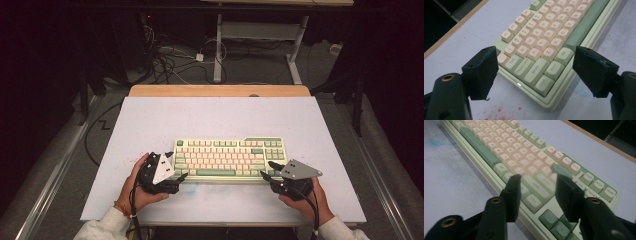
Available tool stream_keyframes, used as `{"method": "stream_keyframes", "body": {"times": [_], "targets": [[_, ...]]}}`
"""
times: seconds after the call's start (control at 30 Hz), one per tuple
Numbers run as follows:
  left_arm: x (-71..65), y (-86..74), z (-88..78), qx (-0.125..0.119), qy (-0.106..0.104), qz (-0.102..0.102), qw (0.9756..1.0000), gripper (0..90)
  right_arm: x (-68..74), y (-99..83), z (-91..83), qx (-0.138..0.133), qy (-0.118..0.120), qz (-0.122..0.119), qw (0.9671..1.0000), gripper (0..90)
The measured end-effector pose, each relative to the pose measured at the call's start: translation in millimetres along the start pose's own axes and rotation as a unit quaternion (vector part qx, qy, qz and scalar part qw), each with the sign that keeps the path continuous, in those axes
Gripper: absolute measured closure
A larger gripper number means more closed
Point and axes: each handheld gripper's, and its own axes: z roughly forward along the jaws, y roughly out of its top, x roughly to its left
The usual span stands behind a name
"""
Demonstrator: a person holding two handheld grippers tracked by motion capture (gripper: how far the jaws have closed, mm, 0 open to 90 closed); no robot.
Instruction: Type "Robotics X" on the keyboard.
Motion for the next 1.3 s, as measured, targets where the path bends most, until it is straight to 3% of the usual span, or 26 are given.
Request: {"method": "stream_keyframes", "body": {"times": [0.13, 0.3, 0.57, 0.9, 1.3], "targets": [[-0.9, -8.3, -5.9, 0.002, 0.001, -0.01, 1.0, 19.7, -4.1, 8.9, 5.6, 0.004, 0.019, 0.005, 0.9998, 77.7], [-2.1, -18.0, -9.8, 0.01, -0.004, -0.019, 0.9998, 19.6, -5.4, 19.4, 18.6, 0.023, 0.033, 0.002, 0.9992, 89.2], [-5.2, -25.8, -10.8, 0.02, -0.014, -0.028, 0.9993, 19.7, -3.0, 40.2, 49.0, 0.038, 0.052, -0.014, 0.9978, 89.8], [-4.2, -27.0, -9.6, 0.027, -0.016, -0.025, 0.9992, 19.7, 3.5, 58.0, 89.3, 0.058, 0.063, -0.024, 0.9961, 89.8], [-4.6, -27.2, -8.2, 0.028, -0.021, -0.025, 0.9991, 19.6, 3.3, 58.8, 109.3, 0.081, 0.051, -0.02, 0.9952, 89.8]]}}
